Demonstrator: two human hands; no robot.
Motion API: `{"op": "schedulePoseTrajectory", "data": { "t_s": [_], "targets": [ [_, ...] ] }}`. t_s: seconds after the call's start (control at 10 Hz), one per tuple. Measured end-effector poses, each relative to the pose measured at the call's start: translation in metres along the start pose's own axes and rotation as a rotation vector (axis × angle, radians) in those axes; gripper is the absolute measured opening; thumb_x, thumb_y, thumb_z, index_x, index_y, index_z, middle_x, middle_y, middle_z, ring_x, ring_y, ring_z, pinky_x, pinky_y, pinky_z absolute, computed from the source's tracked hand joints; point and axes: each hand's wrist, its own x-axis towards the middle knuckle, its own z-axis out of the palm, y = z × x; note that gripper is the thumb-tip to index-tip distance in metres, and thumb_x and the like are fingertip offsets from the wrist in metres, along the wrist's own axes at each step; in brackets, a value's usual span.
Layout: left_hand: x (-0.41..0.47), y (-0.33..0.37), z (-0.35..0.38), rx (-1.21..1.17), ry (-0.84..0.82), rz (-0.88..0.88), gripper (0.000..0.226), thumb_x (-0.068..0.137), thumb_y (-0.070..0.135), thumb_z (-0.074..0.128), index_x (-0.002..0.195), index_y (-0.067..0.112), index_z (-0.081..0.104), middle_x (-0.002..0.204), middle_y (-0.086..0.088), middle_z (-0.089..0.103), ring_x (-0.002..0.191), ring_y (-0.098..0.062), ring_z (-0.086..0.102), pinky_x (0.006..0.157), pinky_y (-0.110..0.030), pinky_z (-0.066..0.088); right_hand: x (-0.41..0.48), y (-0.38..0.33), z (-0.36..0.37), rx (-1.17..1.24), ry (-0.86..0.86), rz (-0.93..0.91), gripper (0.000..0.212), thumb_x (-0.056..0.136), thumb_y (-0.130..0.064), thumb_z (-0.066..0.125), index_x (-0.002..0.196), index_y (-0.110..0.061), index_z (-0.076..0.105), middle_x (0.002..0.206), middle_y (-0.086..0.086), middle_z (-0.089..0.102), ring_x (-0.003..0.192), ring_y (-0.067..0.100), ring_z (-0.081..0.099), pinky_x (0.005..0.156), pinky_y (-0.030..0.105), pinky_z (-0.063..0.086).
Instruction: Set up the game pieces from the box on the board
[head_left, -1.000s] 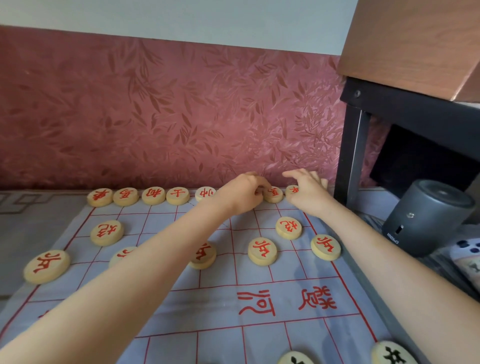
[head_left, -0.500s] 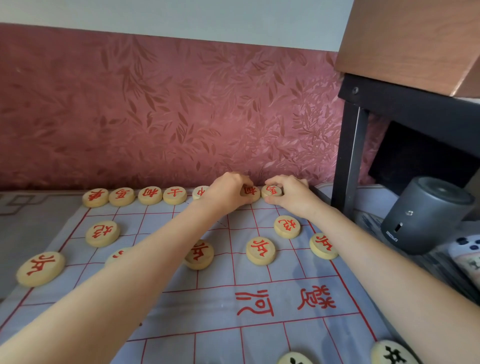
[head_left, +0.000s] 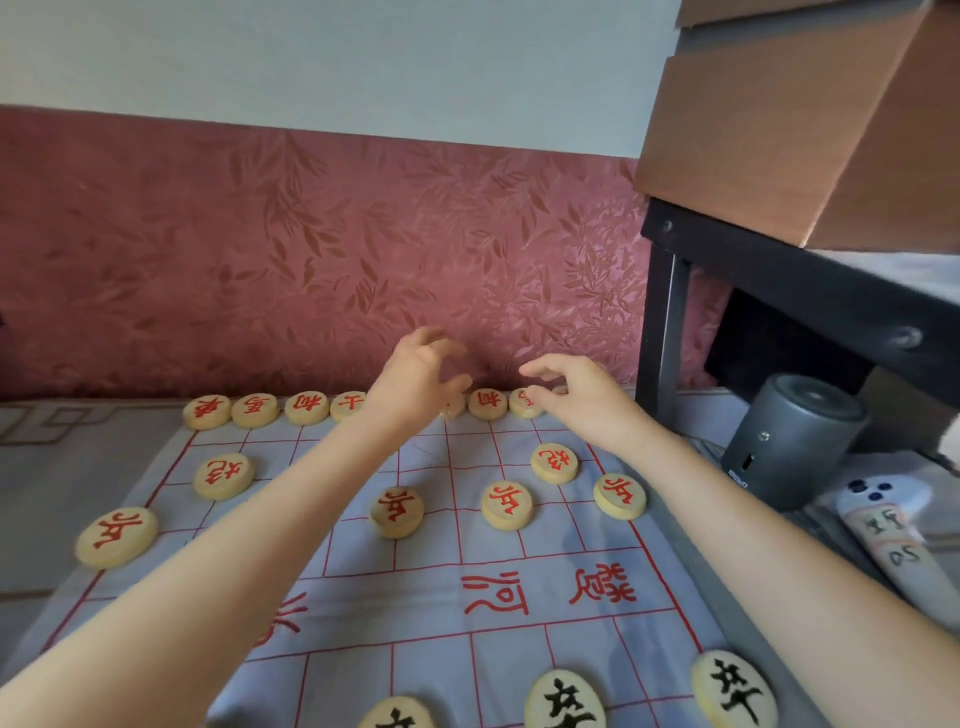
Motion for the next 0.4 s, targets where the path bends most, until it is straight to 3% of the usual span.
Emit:
{"op": "schedulePoseTrajectory", "data": {
  "t_s": [0.2, 0.3, 0.4],
  "targets": [
    [-0.039, 0.040, -0.069, -0.151, 0.111, 0.020, 0.027, 0.087, 0.024, 0.058, 0.113, 0.020, 0.064, 0.136, -0.001, 0.048, 0.127, -0.013, 0.042, 0.104, -0.025, 0.028, -0.045, -0.060, -0.029, 0.060, 0.015, -0.091, 0.020, 0.090, -0.015, 0.058, 0.106, -0.019, 0.069, 0.103, -0.006, 0.070, 0.098, 0.006, 0.063, 0.089, 0.022, 0.048],
    [-0.073, 0.064, -0.119, -0.272, 0.184, 0.041, 0.023, 0.089, 0.029, 0.055, 0.110, 0.028, 0.065, 0.133, 0.009, 0.050, 0.123, -0.005, 0.046, 0.106, -0.030, 0.036, -0.077, -0.107, -0.052, 0.014, 0.147, -0.135, 0.018, 0.090, -0.017, 0.057, 0.099, -0.025, 0.071, 0.096, -0.009, 0.070, 0.093, 0.006, 0.063, 0.088, 0.024, 0.050],
    [-0.117, 0.088, -0.176, -0.567, 0.342, 0.095, 0.022, 0.093, 0.023, 0.049, 0.106, 0.026, 0.067, 0.125, 0.011, 0.058, 0.118, 0.001, 0.051, 0.104, -0.029, 0.041, -0.126, -0.157, -0.082, 0.120, 0.344, -0.274, 0.018, 0.090, -0.018, 0.057, 0.095, -0.027, 0.071, 0.088, -0.012, 0.072, 0.087, 0.006, 0.065, 0.085, 0.029, 0.052]
  ]
}}
